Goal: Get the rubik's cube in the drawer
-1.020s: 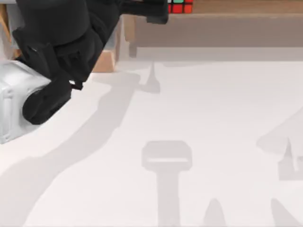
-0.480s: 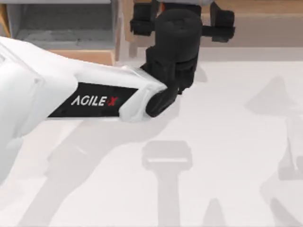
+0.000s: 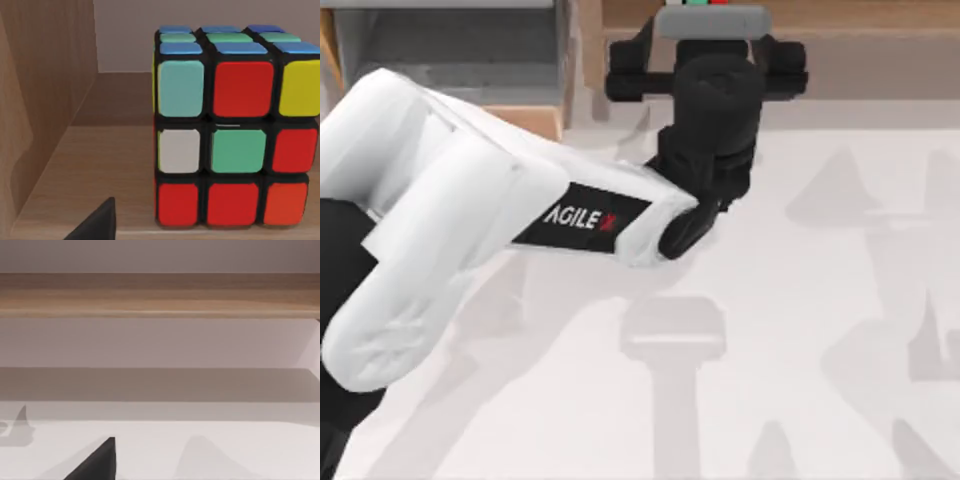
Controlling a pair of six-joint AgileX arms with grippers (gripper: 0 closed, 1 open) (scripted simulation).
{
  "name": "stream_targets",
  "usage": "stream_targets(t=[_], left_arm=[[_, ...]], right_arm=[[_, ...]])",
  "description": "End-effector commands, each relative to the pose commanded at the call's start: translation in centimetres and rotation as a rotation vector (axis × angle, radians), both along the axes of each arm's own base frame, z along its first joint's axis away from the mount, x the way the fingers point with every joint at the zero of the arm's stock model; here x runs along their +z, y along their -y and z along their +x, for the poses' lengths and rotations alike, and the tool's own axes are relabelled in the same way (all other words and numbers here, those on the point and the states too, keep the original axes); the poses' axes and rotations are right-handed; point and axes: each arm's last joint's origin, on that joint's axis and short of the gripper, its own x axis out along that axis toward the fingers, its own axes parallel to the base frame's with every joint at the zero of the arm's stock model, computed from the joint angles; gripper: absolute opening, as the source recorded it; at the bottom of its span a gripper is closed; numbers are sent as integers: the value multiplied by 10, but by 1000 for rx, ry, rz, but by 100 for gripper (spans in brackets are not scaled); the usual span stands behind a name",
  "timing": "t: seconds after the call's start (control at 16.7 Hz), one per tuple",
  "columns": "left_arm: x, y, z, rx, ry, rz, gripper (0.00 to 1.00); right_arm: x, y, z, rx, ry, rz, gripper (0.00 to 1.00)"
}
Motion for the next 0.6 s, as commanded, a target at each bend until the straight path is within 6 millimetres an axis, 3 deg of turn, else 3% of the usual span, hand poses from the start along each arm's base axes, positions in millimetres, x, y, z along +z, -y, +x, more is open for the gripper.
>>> stream_targets(t=[0.3, 0.6], left_arm=[[0, 1, -1, -6, -3, 2, 100], [0, 3, 26, 0, 0, 0, 100]], right_arm=[[0, 0, 0, 0, 0, 0, 100], [0, 0, 0, 0, 0, 0, 100]])
